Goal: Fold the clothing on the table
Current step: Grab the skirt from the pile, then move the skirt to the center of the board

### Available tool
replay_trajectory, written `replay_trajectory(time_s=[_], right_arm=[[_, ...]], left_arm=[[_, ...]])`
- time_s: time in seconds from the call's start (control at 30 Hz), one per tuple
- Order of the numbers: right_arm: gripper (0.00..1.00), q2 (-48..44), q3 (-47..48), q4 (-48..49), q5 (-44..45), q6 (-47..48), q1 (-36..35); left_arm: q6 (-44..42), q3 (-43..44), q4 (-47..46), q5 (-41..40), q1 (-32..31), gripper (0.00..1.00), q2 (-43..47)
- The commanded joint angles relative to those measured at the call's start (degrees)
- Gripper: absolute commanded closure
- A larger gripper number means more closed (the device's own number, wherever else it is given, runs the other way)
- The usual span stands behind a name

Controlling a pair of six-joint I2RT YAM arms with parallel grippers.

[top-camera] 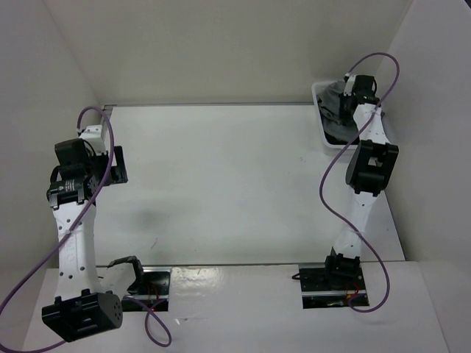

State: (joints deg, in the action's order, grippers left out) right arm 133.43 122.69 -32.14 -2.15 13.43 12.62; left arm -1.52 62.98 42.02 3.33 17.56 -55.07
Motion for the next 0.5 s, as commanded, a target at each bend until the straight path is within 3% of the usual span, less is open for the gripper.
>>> replay_trajectory(time_s=[0.0,0.2,0.33,0.47], right_arm=[[1.00,-4.83,4.12,-1.69,-1.45,0.37,1.00],[1.00,-15.89,12.29,-5.82,-11.27,-1.21,1.00],[1.00,-21.00,22.74,-11.36,-21.64,-4.02,1.00],[1.00,-28.47,22.77,-11.37,-33.58,-6.22,-1.89]], left_arm=[[-0.85,0.21,-0.54,1.85,0.37,0.00,0.05],[-0.85,1.35,-1.77,3.61,0.37,0.00,-1.00],[-0.85,2.40,-1.77,3.61,0.37,0.00,-2.14],[-0.85,2.41,-1.24,5.36,0.37,0.00,-2.76]])
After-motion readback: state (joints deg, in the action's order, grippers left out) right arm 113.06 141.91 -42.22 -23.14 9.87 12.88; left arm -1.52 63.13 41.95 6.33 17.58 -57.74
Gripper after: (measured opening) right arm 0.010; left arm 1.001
